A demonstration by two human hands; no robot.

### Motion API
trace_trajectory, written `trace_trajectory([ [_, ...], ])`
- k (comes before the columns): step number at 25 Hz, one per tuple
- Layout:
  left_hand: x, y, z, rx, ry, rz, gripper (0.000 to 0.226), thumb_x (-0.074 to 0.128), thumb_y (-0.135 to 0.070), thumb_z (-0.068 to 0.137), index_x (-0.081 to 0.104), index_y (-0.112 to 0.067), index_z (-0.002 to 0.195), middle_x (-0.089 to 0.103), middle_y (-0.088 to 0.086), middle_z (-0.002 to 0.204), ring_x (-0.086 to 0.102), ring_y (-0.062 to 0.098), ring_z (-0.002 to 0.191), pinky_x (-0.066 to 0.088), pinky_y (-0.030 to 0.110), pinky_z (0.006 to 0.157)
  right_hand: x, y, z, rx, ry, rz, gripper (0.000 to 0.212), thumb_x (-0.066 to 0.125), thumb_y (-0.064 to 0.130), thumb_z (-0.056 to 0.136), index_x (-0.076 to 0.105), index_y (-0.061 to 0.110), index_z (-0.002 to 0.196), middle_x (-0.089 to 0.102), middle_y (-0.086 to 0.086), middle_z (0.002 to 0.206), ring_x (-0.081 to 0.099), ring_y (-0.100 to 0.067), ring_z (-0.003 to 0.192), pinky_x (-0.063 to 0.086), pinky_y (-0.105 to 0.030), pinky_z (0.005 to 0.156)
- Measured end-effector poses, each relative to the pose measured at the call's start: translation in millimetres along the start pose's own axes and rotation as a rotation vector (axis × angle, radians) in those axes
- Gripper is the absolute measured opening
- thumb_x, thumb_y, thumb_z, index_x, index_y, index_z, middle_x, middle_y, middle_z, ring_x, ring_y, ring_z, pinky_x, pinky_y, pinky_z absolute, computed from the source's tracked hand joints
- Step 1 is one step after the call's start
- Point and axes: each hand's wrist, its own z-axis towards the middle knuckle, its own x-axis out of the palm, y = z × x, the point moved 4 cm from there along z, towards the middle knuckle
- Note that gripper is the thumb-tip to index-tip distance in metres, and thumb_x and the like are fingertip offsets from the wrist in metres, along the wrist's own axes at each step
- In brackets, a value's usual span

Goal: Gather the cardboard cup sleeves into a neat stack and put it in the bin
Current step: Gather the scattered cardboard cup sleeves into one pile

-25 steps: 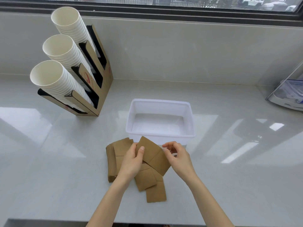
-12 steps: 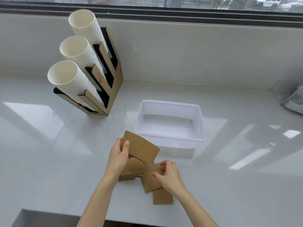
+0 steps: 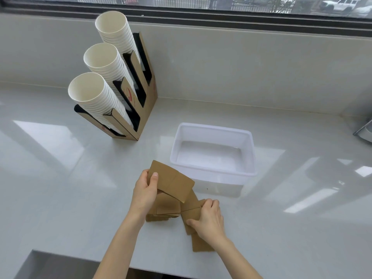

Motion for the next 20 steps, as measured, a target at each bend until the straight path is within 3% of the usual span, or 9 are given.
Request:
trace_trajectory([
  [5, 3, -1, -1, -0.002, 0.009, -0.006, 0.021, 0.034, -0.021, 0.095, 0.049, -0.014, 0.107, 0.058, 0.005, 0.108, 0.057, 0.022, 0.099, 0.046, 0.024, 0.074, -12, -11, -3, 0.004, -0.072, 0.079, 0.047, 0.059, 0.023, 0.083, 0.036, 0.01, 0.122, 0.046, -0.006, 0.127, 0.042, -0.024, 0.121, 0.035, -0.032, 0.095],
  [10, 7, -1, -4, -0.002, 0.023, -0.014, 0.02, 0.034, -0.019, 0.095, 0.049, -0.013, 0.106, 0.057, 0.004, 0.103, 0.056, 0.021, 0.094, 0.045, 0.027, 0.076, -35, -30, -1, 0.002, -0.119, 0.548, 0.027, 0.044, 0.005, 0.089, 0.047, 0.022, 0.11, 0.057, -0.007, 0.117, 0.054, -0.021, 0.101, 0.042, -0.028, 0.078],
  [13, 5, -1, -4, 0.002, 0.022, -0.007, 0.019, 0.033, -0.02, 0.096, 0.048, -0.015, 0.106, 0.057, -0.001, 0.097, 0.056, 0.018, 0.09, 0.044, 0.029, 0.08, -51, -39, -3, 0.013, -0.18, 0.673, 0.025, 0.043, 0.005, 0.089, 0.052, 0.022, 0.105, 0.06, -0.001, 0.107, 0.055, -0.018, 0.094, 0.042, -0.02, 0.07],
  [16, 2, 1, -2, -0.008, 0.012, -0.014, 0.017, 0.033, -0.019, 0.096, 0.046, -0.017, 0.105, 0.054, -0.008, 0.089, 0.055, 0.006, 0.081, 0.044, 0.032, 0.083, -66, -43, -6, 0.035, -0.248, 0.788, 0.026, 0.042, 0.005, 0.089, 0.055, 0.024, 0.102, 0.059, 0.007, 0.1, 0.055, -0.016, 0.089, 0.042, -0.026, 0.073],
  [20, 3, 5, -2, -0.028, 0.024, 0.006, 0.017, 0.033, -0.021, 0.096, 0.046, -0.017, 0.105, 0.056, 0.001, 0.098, 0.055, 0.018, 0.089, 0.046, 0.036, 0.09, -81, -40, -7, 0.029, -0.278, 0.861, 0.029, 0.042, 0.003, 0.089, 0.054, 0.028, 0.099, 0.057, 0.012, 0.093, 0.052, -0.013, 0.073, 0.043, -0.024, 0.064],
])
